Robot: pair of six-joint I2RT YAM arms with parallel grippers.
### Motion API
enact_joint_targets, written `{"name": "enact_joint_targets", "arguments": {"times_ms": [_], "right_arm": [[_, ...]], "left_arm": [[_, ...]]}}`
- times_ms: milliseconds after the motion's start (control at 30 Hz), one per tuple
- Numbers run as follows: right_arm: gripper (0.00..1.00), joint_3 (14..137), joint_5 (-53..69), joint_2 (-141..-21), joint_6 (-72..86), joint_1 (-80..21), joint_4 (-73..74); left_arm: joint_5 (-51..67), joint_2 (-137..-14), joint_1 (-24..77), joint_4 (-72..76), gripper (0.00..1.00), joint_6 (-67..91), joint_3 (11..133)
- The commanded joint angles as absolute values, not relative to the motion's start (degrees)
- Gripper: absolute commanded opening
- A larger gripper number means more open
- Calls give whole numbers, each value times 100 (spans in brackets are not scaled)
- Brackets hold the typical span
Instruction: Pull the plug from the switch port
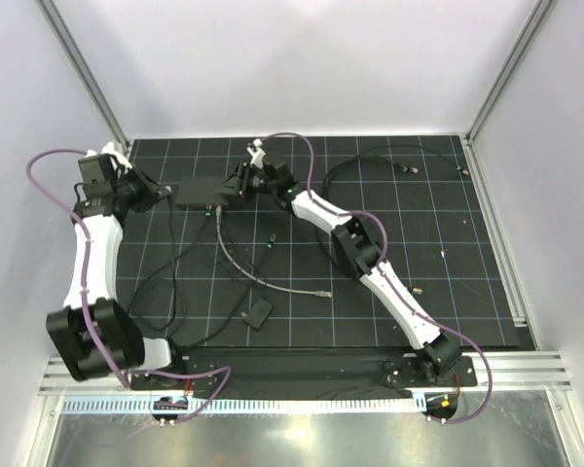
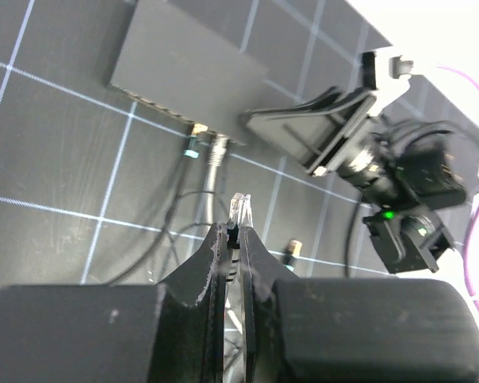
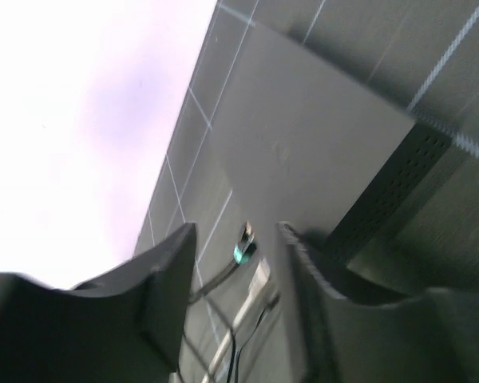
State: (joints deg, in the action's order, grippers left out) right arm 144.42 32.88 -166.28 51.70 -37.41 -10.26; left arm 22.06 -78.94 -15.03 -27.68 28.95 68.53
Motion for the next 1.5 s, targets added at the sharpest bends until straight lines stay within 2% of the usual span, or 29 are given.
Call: {"name": "enact_joint_targets", "arguments": {"times_ms": [0,200,333,367,433,567,667,733,833,933,1000,1033,1100,1200,1233,1333,1467], "right_arm": [[54,13899,3682,-15350,4608,-3744,-844],[74,12212,4154,-14029,3534,-3911,-913],[78,11577,5350,-13554,3471,-4148,-1510],[84,11419,5579,-13405,3681,-4270,-2086],[89,11075,6037,-13281,3936,-4376,-2704],[98,11039,6679,-13429,5444,-4728,-4879],[99,11346,6838,-13789,6465,-4930,-6365],[99,11837,6873,-14158,7293,-5036,-6731],[92,12295,6961,-14440,7576,-5193,-6847],[85,12279,6987,-14371,7129,-5282,-6260],[70,12165,6987,-14291,6744,-5291,-5830],[57,12147,6987,-14178,6289,-5291,-5262],[52,12024,6970,-14089,5925,-5300,-4932],[35,11997,6944,-13992,5678,-5300,-4659],[20,11997,6926,-13983,5643,-5309,-4528],[1,12050,6812,-13843,5021,-5309,-3548],[1,11892,6101,-13360,3282,-5317,-1577]], "left_arm": [[2180,-7323,-1503,-2892,0,3093,6636],[2145,-6427,-1503,-2813,0,3357,6434],[2075,-6056,-1494,-2795,0,3489,6556],[2022,-5995,-1503,-2804,0,3498,6635],[1829,-5872,-1503,-2821,0,3507,6723],[1600,-5897,-1494,-3032,0,3480,7074],[1494,-5950,-1503,-3164,0,3489,7338],[1485,-5968,-1503,-3181,0,3542,7453],[1477,-6020,-1512,-3190,0,3586,7576],[1415,-6082,-1503,-3208,0,3595,7672],[1389,-6117,-1503,-3225,0,3603,7725],[1371,-6126,-1503,-3243,0,3612,7778],[1362,-6144,-1503,-3278,0,3647,7839],[1345,-6100,-1503,-3296,0,3683,7875],[1345,-6091,-1503,-3296,0,3683,7884],[1345,-6038,-1503,-3322,0,3665,7866],[1266,-5986,-1503,-3532,0,3577,7954]]}}
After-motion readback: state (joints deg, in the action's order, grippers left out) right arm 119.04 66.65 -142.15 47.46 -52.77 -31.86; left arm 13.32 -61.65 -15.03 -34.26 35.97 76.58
